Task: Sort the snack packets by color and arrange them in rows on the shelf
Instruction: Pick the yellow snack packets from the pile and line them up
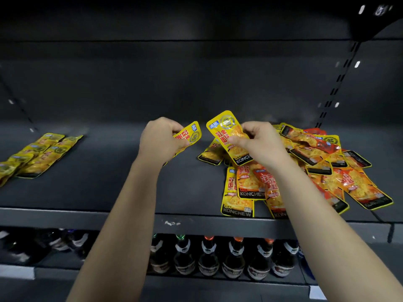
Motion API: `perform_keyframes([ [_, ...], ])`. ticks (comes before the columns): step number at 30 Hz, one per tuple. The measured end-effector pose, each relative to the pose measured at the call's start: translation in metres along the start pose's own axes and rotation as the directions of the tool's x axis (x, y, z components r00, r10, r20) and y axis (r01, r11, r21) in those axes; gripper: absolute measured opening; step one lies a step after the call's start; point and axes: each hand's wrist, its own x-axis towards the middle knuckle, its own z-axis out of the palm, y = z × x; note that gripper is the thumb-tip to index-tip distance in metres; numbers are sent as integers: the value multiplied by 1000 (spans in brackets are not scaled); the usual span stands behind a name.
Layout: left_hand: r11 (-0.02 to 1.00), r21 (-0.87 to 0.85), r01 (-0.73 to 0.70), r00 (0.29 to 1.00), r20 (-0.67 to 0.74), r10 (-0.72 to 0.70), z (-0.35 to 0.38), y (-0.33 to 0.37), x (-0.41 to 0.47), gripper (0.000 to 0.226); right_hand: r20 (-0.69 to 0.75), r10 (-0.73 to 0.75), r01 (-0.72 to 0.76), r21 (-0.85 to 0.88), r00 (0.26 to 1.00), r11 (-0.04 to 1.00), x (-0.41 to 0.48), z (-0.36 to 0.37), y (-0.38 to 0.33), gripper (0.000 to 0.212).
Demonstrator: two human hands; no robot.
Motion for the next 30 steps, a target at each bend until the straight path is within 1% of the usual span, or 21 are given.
perform_keyframes([
  [2,1000,31,1,1000,-8,-1,-6,-11,-3,10,26,-8,9,-32,1000,999,2,9,-6,15],
  [8,999,17,31,999,-16,-31,-28,-52,-4,9,54,-1,4,-63,999,998,10,46,-21,18],
  [11,1000,7,26,1000,-10,-26,-41,-77,-1,10,54,10,-6,-64,998,998,17,74,-31,19],
  [18,999,43,-12,1000,-20,13,-87,-150,6,7,68,62,-57,-82,996,995,27,153,-71,21],
  [22,996,72,-50,998,-20,51,-114,-189,13,9,84,86,-80,-72,993,994,29,199,-95,17],
  [25,997,58,-52,999,-13,52,-130,-216,17,12,70,109,-105,-55,992,993,27,228,-107,16],
  [28,998,44,-52,998,-16,53,-143,-237,17,12,52,134,-133,-9,990,991,25,252,-118,17],
  [30,998,39,-59,998,-23,60,-151,-250,17,13,60,164,-166,35,985,986,22,267,-124,22],
])
